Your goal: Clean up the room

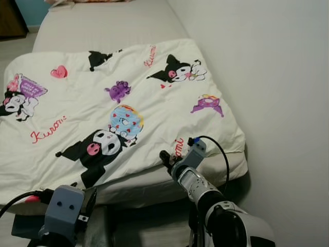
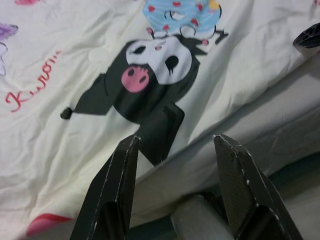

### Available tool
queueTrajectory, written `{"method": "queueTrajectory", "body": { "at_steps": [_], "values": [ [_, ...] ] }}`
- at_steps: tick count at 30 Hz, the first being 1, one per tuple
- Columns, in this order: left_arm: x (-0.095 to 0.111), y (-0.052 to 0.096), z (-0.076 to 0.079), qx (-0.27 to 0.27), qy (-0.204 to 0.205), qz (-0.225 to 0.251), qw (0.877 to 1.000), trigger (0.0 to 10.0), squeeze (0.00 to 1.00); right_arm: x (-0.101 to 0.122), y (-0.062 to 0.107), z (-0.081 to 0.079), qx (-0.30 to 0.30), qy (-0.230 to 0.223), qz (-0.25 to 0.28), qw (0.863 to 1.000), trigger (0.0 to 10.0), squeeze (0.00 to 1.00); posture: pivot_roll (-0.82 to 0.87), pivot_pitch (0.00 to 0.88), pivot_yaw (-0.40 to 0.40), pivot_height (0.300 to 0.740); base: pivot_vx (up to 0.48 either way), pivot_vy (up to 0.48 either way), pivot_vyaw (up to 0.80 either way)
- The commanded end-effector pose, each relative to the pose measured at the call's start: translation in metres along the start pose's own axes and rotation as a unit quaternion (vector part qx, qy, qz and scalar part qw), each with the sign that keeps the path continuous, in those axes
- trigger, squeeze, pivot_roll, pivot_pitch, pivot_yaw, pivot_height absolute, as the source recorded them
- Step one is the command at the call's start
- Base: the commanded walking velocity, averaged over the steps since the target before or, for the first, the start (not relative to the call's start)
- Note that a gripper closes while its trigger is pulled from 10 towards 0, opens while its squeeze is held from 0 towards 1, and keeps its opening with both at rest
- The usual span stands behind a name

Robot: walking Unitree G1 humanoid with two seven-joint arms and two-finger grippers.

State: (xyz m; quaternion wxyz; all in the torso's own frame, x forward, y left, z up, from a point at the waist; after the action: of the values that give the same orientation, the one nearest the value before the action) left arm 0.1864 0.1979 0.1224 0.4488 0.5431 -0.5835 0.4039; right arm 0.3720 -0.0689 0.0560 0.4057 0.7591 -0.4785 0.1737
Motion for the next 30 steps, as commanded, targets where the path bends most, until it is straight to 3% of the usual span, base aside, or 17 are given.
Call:
{"method": "queueTrajectory", "body": {
  "at_steps": [1,9,17,23,30],
  "values": [
    [0.000,0.003,-0.003,-0.006,-0.008,-0.010,1.000,10.0,0.00,-0.010,0.002,0.013,-0.032,-0.014,-0.009,0.999,10.0,0.00,0.20,0.330,-0.060,0.541,0.000,0.000,0.00],
    [0.008,0.001,-0.008,-0.004,-0.012,0.000,1.000,10.0,0.00,-0.002,0.001,0.009,-0.023,-0.055,0.010,0.998,10.0,0.00,0.23,0.324,-0.053,0.541,0.000,0.000,0.00],
    [0.019,0.011,-0.012,-0.014,-0.024,0.003,1.000,10.0,0.00,0.007,0.001,0.012,-0.042,-0.096,0.032,0.994,10.0,0.00,0.29,0.321,-0.037,0.541,0.000,0.000,0.00],
    [0.026,0.013,-0.019,-0.011,-0.032,0.006,0.999,10.0,0.00,0.030,0.000,0.002,-0.024,-0.148,0.069,0.986,10.0,0.00,0.30,0.317,-0.032,0.541,0.000,0.000,0.00],
    [0.027,0.015,-0.021,-0.009,-0.034,0.003,0.999,10.0,0.00,0.040,-0.001,-0.007,-0.004,-0.160,0.081,0.984,10.0,0.00,0.30,0.318,-0.031,0.541,0.000,0.000,0.00]
  ]
}}
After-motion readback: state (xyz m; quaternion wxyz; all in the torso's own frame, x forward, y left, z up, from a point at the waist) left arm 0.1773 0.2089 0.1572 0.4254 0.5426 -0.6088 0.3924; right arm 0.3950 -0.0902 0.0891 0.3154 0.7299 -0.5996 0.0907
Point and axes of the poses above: a point about 5 cm out from each wrist's last joint towards the gripper, its own y axis pointing back from the gripper into the wrist, its own x axis along the axis of the wrist's last joint, z = x × y, the point moved 2 cm from there along -y, pointing out of the wrist towards the gripper, and after that the axes turned 2 degrees about y, right-handed, at the moved point
